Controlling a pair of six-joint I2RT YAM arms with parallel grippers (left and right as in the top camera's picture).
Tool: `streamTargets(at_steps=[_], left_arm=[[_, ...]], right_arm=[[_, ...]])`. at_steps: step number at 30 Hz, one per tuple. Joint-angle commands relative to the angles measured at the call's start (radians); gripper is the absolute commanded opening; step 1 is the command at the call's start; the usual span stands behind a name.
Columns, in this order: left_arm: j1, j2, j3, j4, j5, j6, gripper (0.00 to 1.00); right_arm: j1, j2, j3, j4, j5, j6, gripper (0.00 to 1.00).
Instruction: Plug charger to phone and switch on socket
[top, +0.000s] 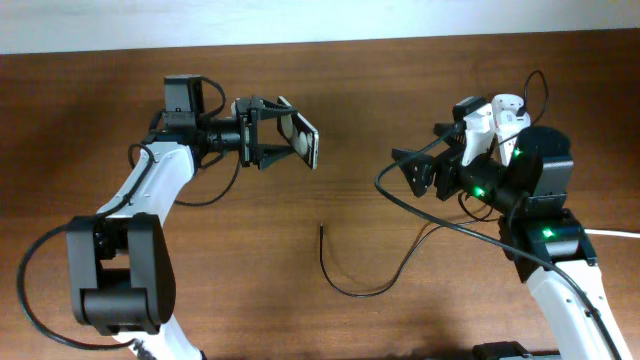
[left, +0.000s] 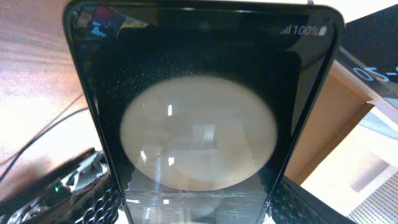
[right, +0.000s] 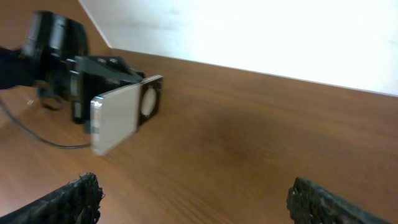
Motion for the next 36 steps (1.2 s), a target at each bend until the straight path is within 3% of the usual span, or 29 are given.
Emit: streamTargets(at_steps=[1,4,12,25,36], left_arm=[[0.0,0.005,0.016,0.015,-0.066,0.001,0.0],[-0.012,0.005,0.016,0.015,-0.114,0.0,0.0],[-0.104,0.005,0.016,0.014,-0.256,-0.004,0.0],[-0.211,0.005,0.016,0.098,-0.251,-0.141,0.0],[-0.328,0.005,0.016,0.15,-0.266,-0.239,0.0]], right_arm=[[0.006,0.034,0.023,0.04,-0.067,0.093,0.99],[0.009,0.107,0.023,0.045,-0.071,0.167,0.99],[0.187,0.223,0.023,0.167,-0.063,0.169,0.99],[0.222,0.227,0.022,0.083,0.096,0.174,0.99],[0.222,0.29,0.022,0.102,0.111,0.215,0.98]])
